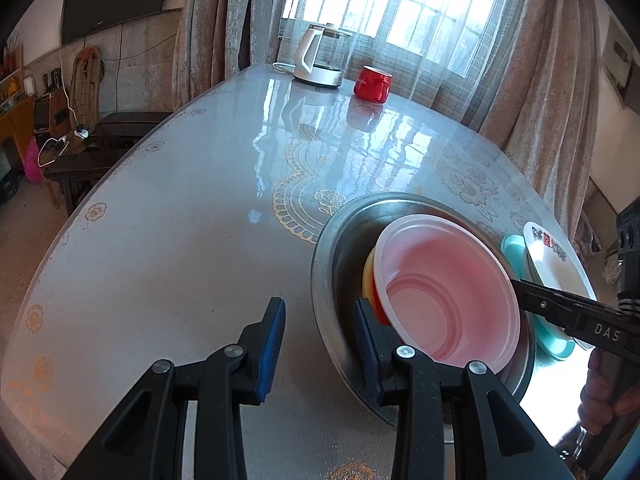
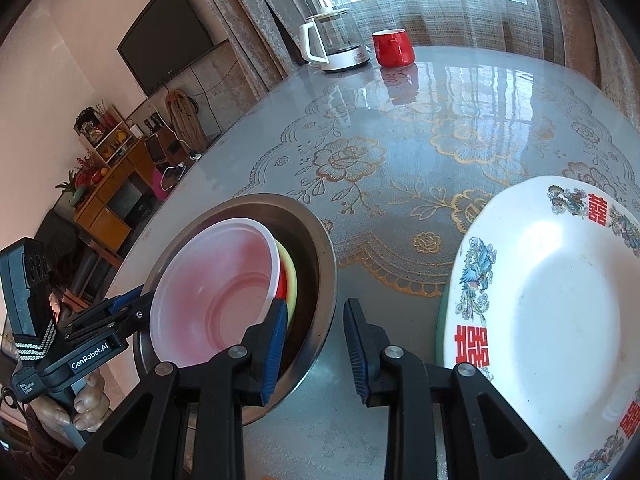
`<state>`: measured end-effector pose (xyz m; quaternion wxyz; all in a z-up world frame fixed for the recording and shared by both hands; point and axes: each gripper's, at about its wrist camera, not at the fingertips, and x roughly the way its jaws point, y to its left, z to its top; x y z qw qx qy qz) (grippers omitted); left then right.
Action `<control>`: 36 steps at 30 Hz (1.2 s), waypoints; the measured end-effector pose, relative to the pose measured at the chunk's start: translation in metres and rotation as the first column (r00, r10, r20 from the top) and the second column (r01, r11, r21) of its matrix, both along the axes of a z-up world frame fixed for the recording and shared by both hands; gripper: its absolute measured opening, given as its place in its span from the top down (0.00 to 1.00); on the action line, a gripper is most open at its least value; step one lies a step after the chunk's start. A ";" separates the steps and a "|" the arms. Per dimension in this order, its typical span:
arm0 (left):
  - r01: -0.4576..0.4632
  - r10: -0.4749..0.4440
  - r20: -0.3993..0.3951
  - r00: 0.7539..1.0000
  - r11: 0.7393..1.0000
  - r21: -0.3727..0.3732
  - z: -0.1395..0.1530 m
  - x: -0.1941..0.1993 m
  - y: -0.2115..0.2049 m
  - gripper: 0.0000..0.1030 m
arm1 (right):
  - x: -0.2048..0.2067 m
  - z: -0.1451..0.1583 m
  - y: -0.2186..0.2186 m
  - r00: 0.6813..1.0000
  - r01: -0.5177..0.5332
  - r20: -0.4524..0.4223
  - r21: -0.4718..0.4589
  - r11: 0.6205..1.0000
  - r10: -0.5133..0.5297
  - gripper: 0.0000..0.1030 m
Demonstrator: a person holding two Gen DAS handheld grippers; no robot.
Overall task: Organize plates and bowls
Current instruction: 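Grasp the steel basin rim with the left gripper, then lift the steel basin with the left gripper over the plate stack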
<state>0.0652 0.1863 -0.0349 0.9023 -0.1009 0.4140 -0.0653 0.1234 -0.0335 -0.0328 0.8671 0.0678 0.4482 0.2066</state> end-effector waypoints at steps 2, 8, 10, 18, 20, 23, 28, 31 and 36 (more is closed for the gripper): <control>0.009 -0.009 -0.001 1.000 1.000 -0.024 -0.001 0.001 0.001 0.70 | 0.000 -0.001 0.004 1.000 -0.009 -0.001 -0.029 1.000 0.009 0.72; 0.034 -0.033 0.019 0.999 0.997 -0.068 -0.002 -0.001 0.003 0.78 | 0.003 0.001 0.007 0.999 -0.042 -0.013 -0.035 0.999 0.042 0.73; 0.044 -0.042 0.027 0.999 0.997 -0.069 0.000 -0.001 0.001 0.82 | 0.005 0.000 0.006 0.999 -0.048 -0.019 -0.035 0.998 0.047 0.73; 0.051 -0.048 0.057 0.997 0.998 -0.043 0.004 -0.009 0.001 0.82 | 0.004 0.000 0.006 0.998 -0.056 -0.029 0.002 0.998 0.056 0.74; 0.053 -0.051 0.064 0.997 0.998 -0.033 0.006 -0.011 0.002 0.82 | 0.004 0.000 0.004 0.998 -0.051 -0.028 0.027 0.998 0.052 0.74; 0.058 -0.057 0.077 0.995 0.998 -0.013 0.010 -0.013 0.000 0.82 | 0.002 0.004 0.002 0.999 -0.040 -0.014 0.062 0.997 0.041 0.74; 0.095 -0.093 0.094 0.991 0.995 -0.015 0.018 -0.014 -0.005 0.82 | -0.005 0.014 -0.009 1.000 -0.009 0.018 0.119 0.993 0.007 0.74; 0.119 -0.117 0.095 0.989 0.993 -0.023 0.023 -0.011 -0.011 0.83 | -0.009 0.016 -0.017 0.999 0.021 0.025 0.137 0.990 -0.025 0.74; 0.168 -0.164 0.102 0.981 0.985 -0.031 0.033 -0.006 -0.025 0.83 | -0.018 0.019 -0.036 0.995 0.081 0.035 0.179 0.981 -0.089 0.74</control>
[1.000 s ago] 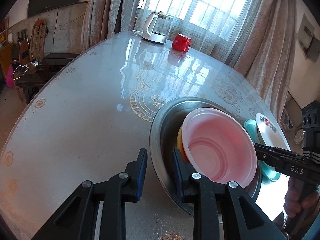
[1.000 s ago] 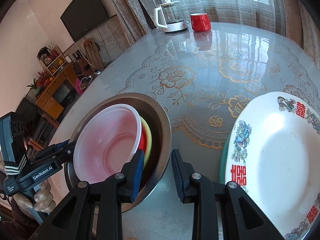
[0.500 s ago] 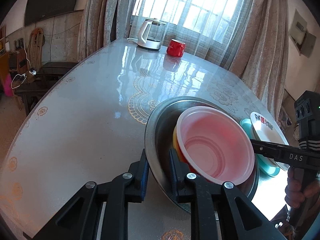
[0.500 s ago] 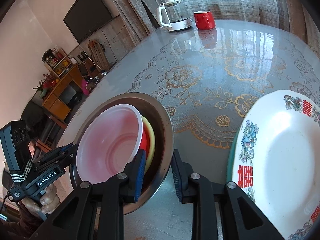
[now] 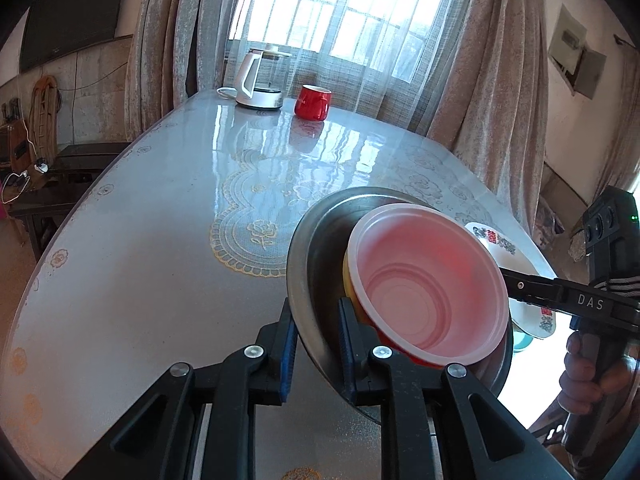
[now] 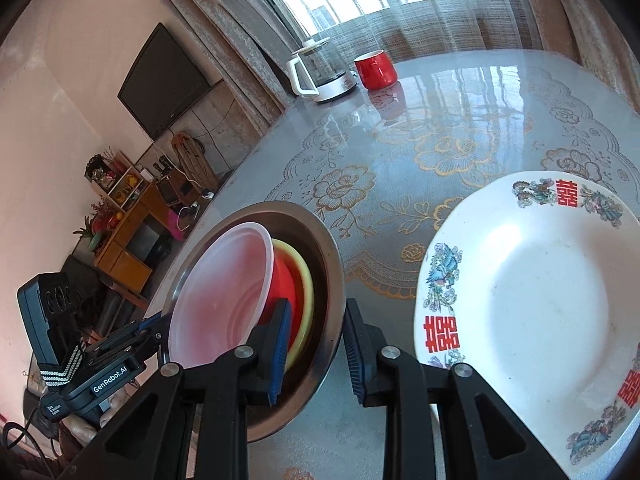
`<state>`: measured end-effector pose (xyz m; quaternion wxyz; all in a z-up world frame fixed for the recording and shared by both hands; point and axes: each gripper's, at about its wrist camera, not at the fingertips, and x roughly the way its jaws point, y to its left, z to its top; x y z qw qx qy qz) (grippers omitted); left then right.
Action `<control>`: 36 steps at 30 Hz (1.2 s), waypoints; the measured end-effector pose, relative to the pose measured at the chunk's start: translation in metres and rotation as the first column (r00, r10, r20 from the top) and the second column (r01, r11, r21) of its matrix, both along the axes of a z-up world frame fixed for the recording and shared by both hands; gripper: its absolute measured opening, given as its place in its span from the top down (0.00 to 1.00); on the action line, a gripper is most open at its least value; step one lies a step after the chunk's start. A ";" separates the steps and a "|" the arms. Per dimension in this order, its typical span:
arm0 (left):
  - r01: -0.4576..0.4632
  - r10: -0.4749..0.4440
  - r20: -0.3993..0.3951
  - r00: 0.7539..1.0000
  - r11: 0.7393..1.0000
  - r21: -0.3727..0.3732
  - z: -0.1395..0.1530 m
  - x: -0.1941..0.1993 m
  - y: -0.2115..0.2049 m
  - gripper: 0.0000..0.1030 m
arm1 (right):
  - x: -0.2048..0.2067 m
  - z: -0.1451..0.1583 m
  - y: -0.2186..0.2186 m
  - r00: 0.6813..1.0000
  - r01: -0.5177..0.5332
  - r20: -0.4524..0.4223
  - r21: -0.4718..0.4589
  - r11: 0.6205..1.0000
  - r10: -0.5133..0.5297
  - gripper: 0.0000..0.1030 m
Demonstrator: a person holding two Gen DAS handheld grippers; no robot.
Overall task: Organize plates and bowls
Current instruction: 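Lift the steel basin with the left gripper over the plate stack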
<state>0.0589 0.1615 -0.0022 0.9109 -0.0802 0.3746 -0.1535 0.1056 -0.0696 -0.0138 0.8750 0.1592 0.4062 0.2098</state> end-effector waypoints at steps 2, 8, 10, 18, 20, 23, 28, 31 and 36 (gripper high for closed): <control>0.019 -0.019 0.013 1.000 1.000 0.010 0.005 0.000 -0.008 0.83 | -0.003 0.003 -0.008 1.000 0.024 0.007 0.023 0.999 -0.024 0.74; 0.058 -0.058 0.045 0.997 0.998 0.007 0.020 0.003 -0.032 0.83 | -0.013 0.014 -0.032 0.997 0.073 0.038 0.040 0.997 -0.074 0.74; 0.073 -0.073 0.051 0.996 0.997 0.008 0.024 0.004 -0.044 0.83 | -0.015 0.018 -0.043 0.995 0.090 0.046 0.052 0.995 -0.093 0.74; 0.142 -0.143 0.055 0.988 0.990 0.008 0.031 0.010 -0.100 0.83 | -0.027 0.026 -0.096 0.983 0.172 0.057 0.073 0.982 -0.176 0.74; 0.159 -0.159 0.059 0.986 0.987 0.012 0.033 0.011 -0.116 0.83 | -0.033 0.028 -0.111 0.979 0.191 0.058 0.077 0.979 -0.196 0.74; 0.179 -0.179 0.060 0.982 0.984 0.008 0.034 0.013 -0.137 0.83 | -0.036 0.030 -0.131 0.974 0.215 0.059 0.070 0.974 -0.220 0.74; 0.197 -0.197 0.049 0.979 0.980 0.000 0.031 0.019 -0.164 0.83 | -0.045 0.031 -0.158 0.968 0.240 0.058 0.063 0.969 -0.243 0.74; 0.207 -0.207 0.032 0.978 0.978 -0.007 0.026 0.022 -0.177 0.83 | -0.045 0.027 -0.173 0.966 0.254 0.039 0.071 0.965 -0.257 0.74; 0.211 -0.211 0.014 0.977 0.977 0.000 0.022 0.026 -0.193 0.83 | -0.043 0.022 -0.189 0.964 0.264 0.024 0.065 0.962 -0.266 0.74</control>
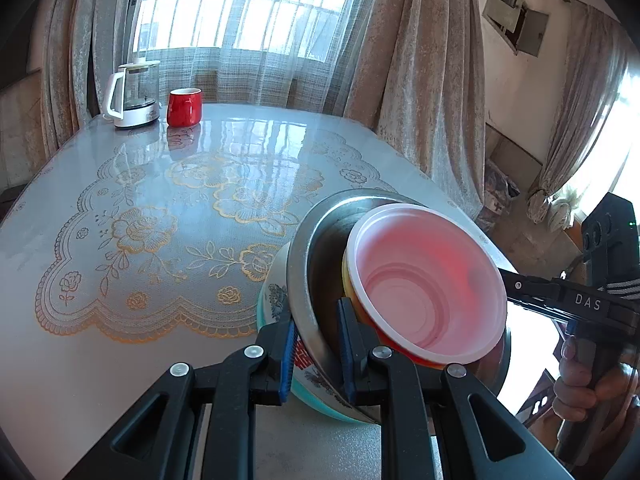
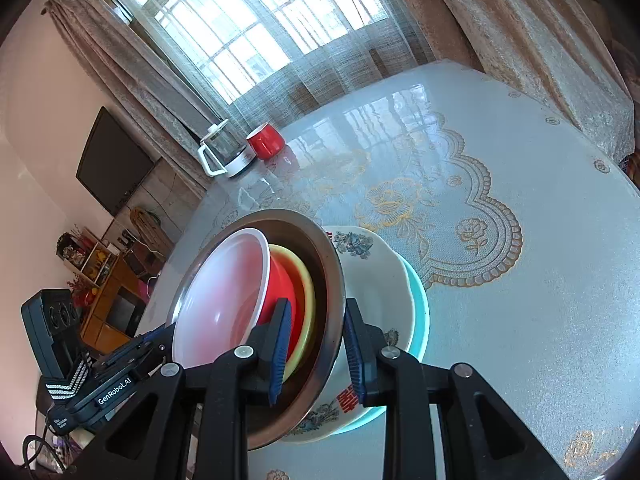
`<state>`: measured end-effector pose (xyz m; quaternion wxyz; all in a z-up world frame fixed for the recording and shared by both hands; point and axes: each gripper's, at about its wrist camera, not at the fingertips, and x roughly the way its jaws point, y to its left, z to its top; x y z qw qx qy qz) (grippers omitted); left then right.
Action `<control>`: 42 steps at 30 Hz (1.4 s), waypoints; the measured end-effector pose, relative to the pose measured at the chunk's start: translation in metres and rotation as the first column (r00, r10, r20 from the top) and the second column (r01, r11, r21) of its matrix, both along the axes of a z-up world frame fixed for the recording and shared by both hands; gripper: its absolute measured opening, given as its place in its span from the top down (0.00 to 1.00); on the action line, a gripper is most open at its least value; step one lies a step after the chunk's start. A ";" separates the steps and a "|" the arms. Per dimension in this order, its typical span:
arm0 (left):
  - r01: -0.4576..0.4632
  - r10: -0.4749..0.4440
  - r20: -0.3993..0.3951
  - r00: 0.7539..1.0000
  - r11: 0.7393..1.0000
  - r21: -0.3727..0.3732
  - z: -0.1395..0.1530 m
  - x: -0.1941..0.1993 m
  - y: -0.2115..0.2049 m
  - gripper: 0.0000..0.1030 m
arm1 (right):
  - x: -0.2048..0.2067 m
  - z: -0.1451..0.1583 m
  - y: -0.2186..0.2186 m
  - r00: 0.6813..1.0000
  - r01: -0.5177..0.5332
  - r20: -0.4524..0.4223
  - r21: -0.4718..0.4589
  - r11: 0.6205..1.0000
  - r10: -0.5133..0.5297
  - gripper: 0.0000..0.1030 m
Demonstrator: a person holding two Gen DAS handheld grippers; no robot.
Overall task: Organize plates and bowls
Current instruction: 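Lift the steel basin with the left gripper over the plate stack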
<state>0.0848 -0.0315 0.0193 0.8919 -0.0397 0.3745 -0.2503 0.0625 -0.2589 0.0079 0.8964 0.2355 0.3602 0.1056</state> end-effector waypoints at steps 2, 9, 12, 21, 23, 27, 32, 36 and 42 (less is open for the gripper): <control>0.000 0.000 -0.002 1.000 1.000 0.009 -0.001 0.001 -0.004 0.83 | 0.000 -0.002 -0.006 1.000 0.003 -0.004 0.012 1.000 -0.003 0.74; -0.012 0.013 -0.016 1.000 1.000 0.022 -0.003 0.005 -0.008 0.83 | 0.006 -0.008 -0.012 1.000 -0.005 -0.028 0.027 1.000 0.006 0.74; -0.024 0.025 -0.026 0.999 0.999 0.028 -0.006 0.006 -0.008 0.83 | 0.008 -0.012 -0.011 0.999 -0.014 -0.046 0.025 1.000 0.015 0.74; -0.030 0.032 -0.045 0.998 0.998 0.051 -0.018 0.012 -0.015 0.82 | 0.012 -0.020 -0.010 0.999 0.000 -0.053 -0.004 1.000 0.000 0.74; -0.032 0.034 -0.038 0.999 0.997 0.066 -0.018 0.011 -0.017 0.82 | 0.013 -0.023 -0.012 0.998 0.010 -0.058 -0.003 1.000 -0.010 0.74; -0.037 0.041 -0.063 0.997 0.998 0.056 -0.020 0.015 -0.014 0.80 | 0.014 -0.025 -0.011 0.998 0.000 -0.066 -0.020 1.000 -0.001 0.76; -0.038 0.043 -0.075 0.996 0.997 0.066 -0.024 0.017 -0.015 0.79 | 0.018 -0.026 -0.005 0.997 -0.007 -0.080 -0.058 0.998 0.002 0.80; -0.036 0.042 -0.064 0.997 0.996 0.084 -0.025 0.016 -0.019 0.78 | 0.019 -0.026 -0.007 0.997 -0.004 -0.077 -0.065 0.998 -0.001 0.80; -0.043 0.050 -0.071 0.996 0.994 0.097 -0.024 0.016 -0.020 0.78 | 0.021 -0.026 -0.009 0.997 -0.008 -0.082 -0.057 0.998 0.003 0.80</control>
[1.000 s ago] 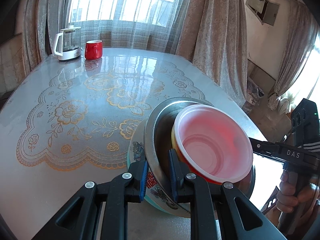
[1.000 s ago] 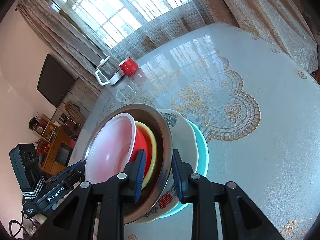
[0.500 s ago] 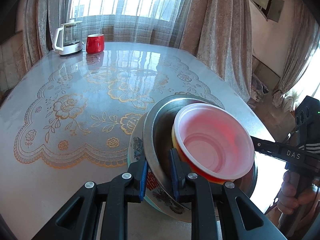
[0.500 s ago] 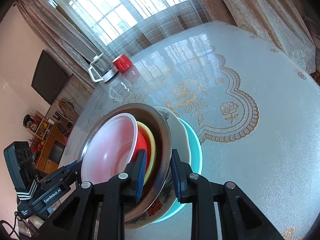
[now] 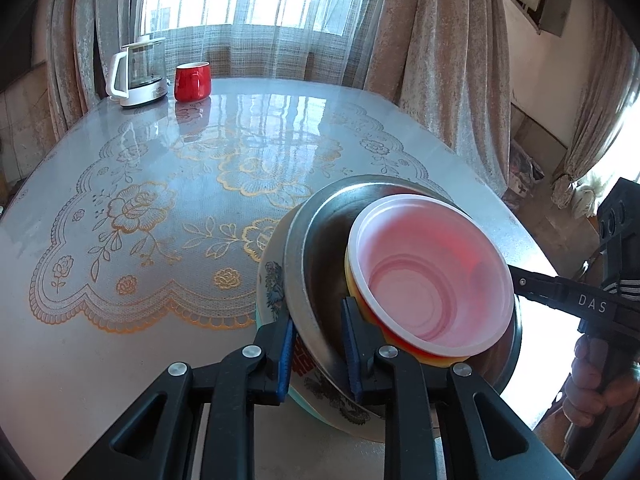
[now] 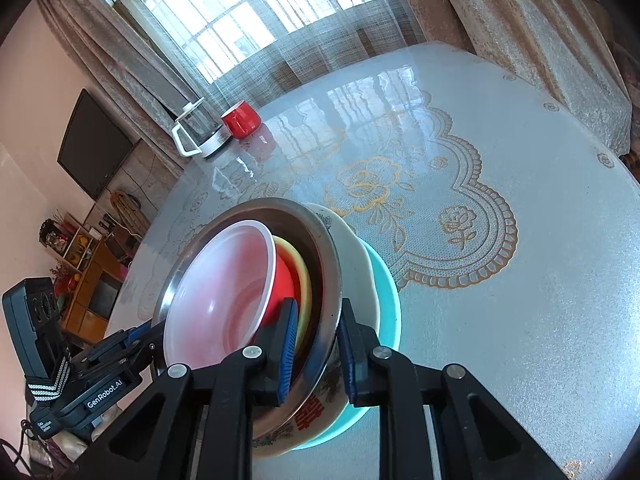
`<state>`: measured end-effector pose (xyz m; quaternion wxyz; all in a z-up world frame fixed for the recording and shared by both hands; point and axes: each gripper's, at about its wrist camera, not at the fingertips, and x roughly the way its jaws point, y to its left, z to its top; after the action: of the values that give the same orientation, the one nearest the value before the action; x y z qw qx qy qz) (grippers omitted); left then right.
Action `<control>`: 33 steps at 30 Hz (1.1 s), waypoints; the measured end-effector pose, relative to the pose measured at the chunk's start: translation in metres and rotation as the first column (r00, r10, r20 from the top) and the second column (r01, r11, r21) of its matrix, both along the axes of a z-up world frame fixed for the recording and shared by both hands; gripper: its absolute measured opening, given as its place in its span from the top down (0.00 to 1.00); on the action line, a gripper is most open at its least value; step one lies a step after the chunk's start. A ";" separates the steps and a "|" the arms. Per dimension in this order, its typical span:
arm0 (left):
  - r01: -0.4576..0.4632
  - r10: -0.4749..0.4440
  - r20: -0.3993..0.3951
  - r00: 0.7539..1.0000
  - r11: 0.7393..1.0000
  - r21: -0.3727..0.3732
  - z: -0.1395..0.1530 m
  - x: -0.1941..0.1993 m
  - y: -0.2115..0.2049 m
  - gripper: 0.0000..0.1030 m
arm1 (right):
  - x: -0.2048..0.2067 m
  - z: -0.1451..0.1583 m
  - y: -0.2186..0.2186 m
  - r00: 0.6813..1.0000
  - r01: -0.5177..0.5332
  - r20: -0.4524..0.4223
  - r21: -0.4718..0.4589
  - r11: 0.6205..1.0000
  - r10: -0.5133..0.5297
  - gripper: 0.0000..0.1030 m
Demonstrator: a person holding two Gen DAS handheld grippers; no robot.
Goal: Organize plates and bowls
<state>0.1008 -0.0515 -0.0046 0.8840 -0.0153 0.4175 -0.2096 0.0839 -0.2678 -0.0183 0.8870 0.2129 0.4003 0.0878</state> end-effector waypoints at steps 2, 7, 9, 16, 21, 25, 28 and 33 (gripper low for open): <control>-0.002 0.002 0.003 1.000 1.000 0.004 0.002 -0.002 0.001 0.78 | -0.001 0.000 0.001 1.000 -0.003 -0.003 -0.004 1.000 0.003 0.80; -0.001 0.001 0.011 1.000 1.000 0.010 0.005 -0.006 0.002 0.78 | 0.000 -0.001 0.001 1.000 -0.006 -0.026 0.014 1.000 0.007 0.80; -0.003 0.003 0.010 1.000 1.000 0.009 0.004 -0.006 0.003 0.78 | 0.000 -0.002 -0.001 0.999 -0.009 -0.036 0.035 0.999 0.010 0.80; -0.006 0.006 0.008 1.000 1.000 0.012 0.004 -0.008 0.002 0.77 | -0.004 -0.004 -0.003 0.999 -0.003 -0.052 0.059 0.998 0.006 0.80; -0.003 0.003 0.003 1.000 1.000 0.009 0.004 -0.008 0.002 0.76 | -0.011 -0.007 -0.006 0.998 0.005 -0.055 0.076 0.997 -0.001 0.78; -0.006 0.006 0.004 1.000 1.000 0.008 0.004 -0.009 0.002 0.76 | -0.014 -0.006 -0.003 0.999 0.008 -0.046 0.068 0.998 -0.005 0.78; -0.011 0.011 0.005 1.000 1.000 0.013 0.005 -0.011 0.001 0.75 | -0.015 -0.006 -0.001 0.999 0.008 -0.039 0.075 0.997 -0.005 0.82; -0.023 0.023 -0.002 1.000 1.000 0.017 0.005 -0.011 0.000 0.75 | -0.018 -0.005 0.002 0.999 0.012 -0.031 0.061 0.998 -0.011 0.84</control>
<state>0.0902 -0.0513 0.0005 0.8860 -0.0128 0.4203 -0.1956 0.0663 -0.2658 -0.0230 0.8743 0.2435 0.4098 0.0916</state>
